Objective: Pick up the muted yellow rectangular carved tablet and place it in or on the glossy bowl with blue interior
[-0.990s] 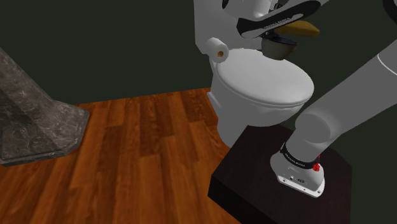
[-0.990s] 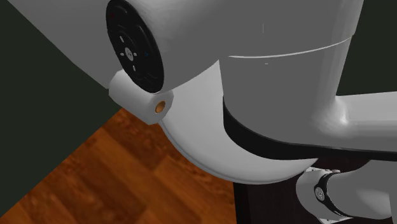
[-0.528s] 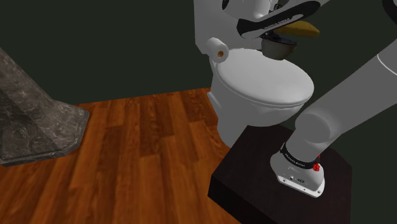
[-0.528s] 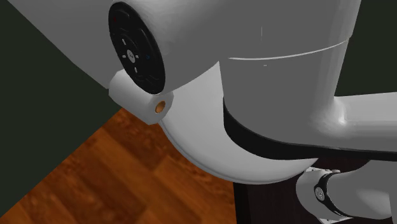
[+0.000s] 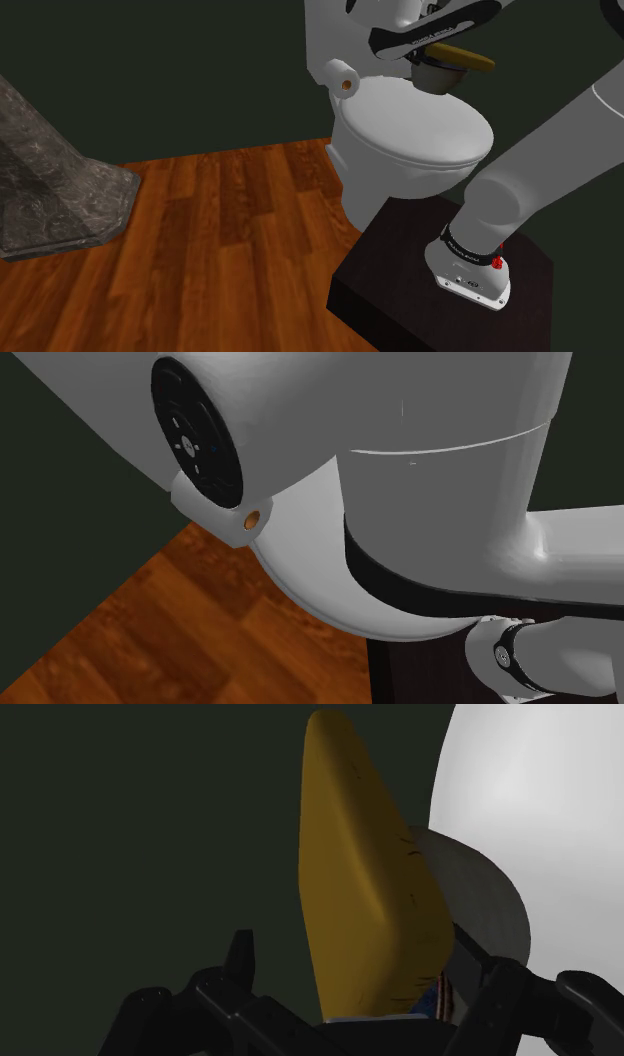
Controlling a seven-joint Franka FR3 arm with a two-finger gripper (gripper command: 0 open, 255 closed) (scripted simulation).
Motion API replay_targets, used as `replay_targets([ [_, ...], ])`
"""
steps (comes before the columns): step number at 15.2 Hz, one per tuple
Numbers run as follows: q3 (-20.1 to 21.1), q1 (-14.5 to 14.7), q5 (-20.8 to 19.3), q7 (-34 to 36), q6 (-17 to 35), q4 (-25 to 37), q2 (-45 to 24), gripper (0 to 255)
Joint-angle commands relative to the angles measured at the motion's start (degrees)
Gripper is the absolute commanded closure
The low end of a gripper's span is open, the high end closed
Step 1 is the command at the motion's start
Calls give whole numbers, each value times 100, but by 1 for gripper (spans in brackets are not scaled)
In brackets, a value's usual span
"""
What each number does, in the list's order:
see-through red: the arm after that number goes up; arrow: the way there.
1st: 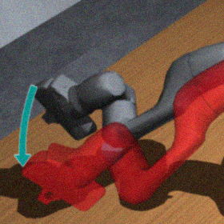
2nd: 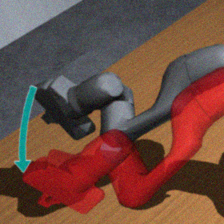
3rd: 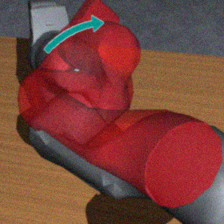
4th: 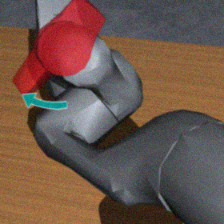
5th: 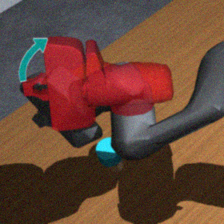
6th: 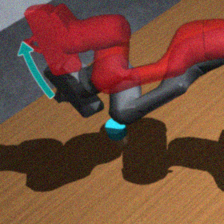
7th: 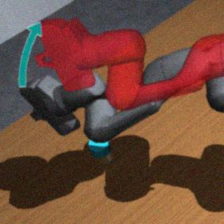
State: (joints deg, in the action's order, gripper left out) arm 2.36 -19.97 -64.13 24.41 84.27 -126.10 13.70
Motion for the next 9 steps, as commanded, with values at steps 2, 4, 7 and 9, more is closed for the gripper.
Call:
replay_targets([
  [2, 256, 169, 196, -11, -429, 366, -162, 0],
  [4, 257, 169, 196, -11, -429, 366, -162, 0],
  [7, 257, 169, 196, -11, -429, 366, -162, 0],
  [9, 257, 169, 196, -11, -429, 366, -162, 0],
])
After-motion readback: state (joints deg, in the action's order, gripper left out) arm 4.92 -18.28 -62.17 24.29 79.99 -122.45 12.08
